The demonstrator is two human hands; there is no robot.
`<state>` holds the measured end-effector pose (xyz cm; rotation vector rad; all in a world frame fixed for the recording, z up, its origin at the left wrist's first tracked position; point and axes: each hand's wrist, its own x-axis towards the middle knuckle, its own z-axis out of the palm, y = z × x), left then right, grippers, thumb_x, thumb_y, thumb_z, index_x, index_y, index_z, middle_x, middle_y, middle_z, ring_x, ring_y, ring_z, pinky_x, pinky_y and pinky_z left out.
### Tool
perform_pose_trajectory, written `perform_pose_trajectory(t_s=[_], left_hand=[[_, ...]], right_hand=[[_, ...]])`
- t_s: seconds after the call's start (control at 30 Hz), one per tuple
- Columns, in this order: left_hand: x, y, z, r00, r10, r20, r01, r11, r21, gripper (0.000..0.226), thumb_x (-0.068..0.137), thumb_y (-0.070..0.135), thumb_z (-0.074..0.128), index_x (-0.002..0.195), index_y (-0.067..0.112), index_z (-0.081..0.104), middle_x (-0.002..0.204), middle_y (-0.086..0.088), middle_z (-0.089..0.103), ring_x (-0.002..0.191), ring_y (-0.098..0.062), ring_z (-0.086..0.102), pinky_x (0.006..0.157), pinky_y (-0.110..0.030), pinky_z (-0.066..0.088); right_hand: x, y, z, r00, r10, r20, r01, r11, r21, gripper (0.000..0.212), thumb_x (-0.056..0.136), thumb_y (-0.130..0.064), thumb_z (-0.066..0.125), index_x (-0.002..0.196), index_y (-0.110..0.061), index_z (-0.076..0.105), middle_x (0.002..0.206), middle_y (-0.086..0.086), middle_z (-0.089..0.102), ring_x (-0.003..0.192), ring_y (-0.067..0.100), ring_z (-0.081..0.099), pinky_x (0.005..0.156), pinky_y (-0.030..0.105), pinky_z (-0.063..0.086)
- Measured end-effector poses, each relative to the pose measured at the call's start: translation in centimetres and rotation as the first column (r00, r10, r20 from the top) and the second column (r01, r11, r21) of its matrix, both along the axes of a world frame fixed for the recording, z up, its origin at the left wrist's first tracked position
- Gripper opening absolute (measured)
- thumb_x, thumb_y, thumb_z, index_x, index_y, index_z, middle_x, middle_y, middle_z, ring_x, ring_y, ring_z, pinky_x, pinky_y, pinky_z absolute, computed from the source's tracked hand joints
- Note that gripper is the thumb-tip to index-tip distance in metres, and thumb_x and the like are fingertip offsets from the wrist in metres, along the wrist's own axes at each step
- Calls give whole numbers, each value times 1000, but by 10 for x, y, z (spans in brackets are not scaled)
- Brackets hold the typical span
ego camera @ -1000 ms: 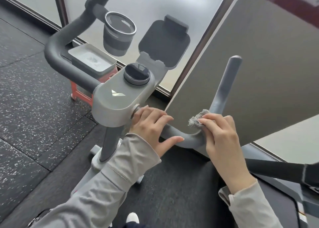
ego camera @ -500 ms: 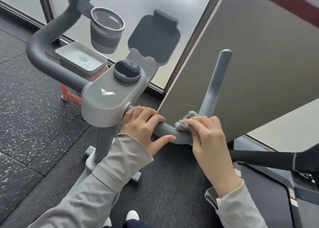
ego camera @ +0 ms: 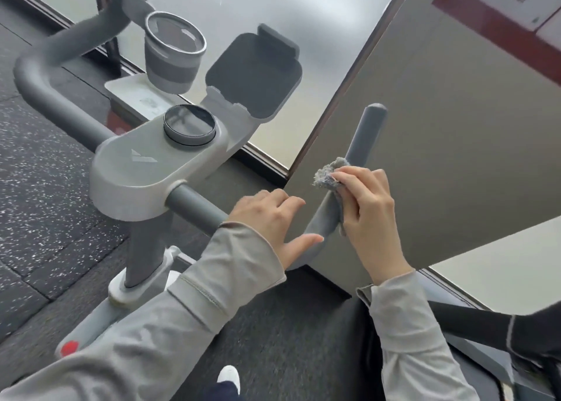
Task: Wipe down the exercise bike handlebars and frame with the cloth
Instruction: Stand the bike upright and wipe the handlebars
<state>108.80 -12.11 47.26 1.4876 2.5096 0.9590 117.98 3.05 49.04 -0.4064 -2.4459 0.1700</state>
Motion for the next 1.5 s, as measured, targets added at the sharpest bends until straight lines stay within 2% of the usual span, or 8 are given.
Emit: perform_pose_trajectory(t_s=[0.33, 0.63, 0.93, 1.13, 1.2, 1.3, 1.4, 1.5], left_hand=[[31, 63, 9, 960, 129, 247, -146, 988, 52, 51, 81, 35, 61, 127, 25, 43, 115, 0, 52, 104, -23, 56, 87, -36, 48], [41, 72, 7, 935, 256, 244, -272, 962, 34, 49, 81, 34, 63, 126, 29, 47, 119, 6, 53, 108, -14, 53, 94, -29, 43], [46, 89, 20, 936, 300, 181, -304, 953, -6, 50, 82, 33, 62, 127, 27, 43, 121, 2, 49, 116, -18, 45, 99, -36, 40], [46, 93, 17, 925, 326, 195, -337, 941, 29, 53, 80, 25, 65, 129, 26, 46, 121, 1, 51, 114, -18, 47, 100, -32, 38], [46, 93, 16, 922, 334, 197, -348, 936, 43, 54, 79, 23, 66, 129, 26, 47, 121, 1, 52, 113, -18, 48, 100, -33, 39], [46, 93, 14, 920, 341, 195, -357, 933, 54, 55, 78, 23, 67, 129, 26, 47, 119, 1, 53, 112, -19, 49, 99, -32, 40], [45, 94, 13, 919, 342, 197, -357, 933, 44, 56, 78, 25, 68, 130, 26, 47, 119, 2, 52, 112, -18, 48, 100, -31, 38], [44, 94, 14, 918, 344, 199, -358, 933, 41, 56, 77, 26, 69, 129, 27, 48, 118, 3, 53, 111, -18, 49, 98, -31, 39]], right_hand=[[-11, 47, 8, 961, 255, -107, -246, 965, 88, 19, 92, -3, 55, 107, 1, 67, 107, 12, 65, 94, 25, 49, 87, 23, 45], [-49, 90, 59, 942, 296, -161, -261, 943, 205, 19, 93, -4, 53, 102, -2, 69, 103, 12, 67, 94, 30, 51, 86, 8, 34], [-24, 91, 32, 900, 426, -91, -403, 893, 201, 21, 87, 9, 57, 102, -1, 68, 108, 11, 65, 91, 32, 51, 81, 30, 46], [-44, 99, 65, 897, 425, -119, -398, 896, 200, 17, 90, 2, 56, 98, 0, 70, 101, 14, 68, 92, 34, 53, 82, 21, 42], [-55, 107, 86, 909, 406, -89, -395, 911, 122, 18, 92, -6, 54, 96, -1, 72, 97, 13, 69, 90, 28, 53, 80, 8, 35], [-71, 129, 114, 915, 389, 107, -357, 904, -233, 20, 92, -8, 52, 87, -13, 71, 78, 0, 67, 78, 16, 58, 71, 20, 43], [-75, 145, 117, 853, 520, 49, -325, 602, -729, 21, 93, -7, 52, 83, -16, 68, 66, -9, 63, 62, 4, 57, 55, 15, 44], [-70, 153, 99, 865, 474, -164, -336, 305, -891, 14, 94, -7, 52, 98, -5, 65, 78, 3, 66, 70, 10, 61, 59, 16, 49]])
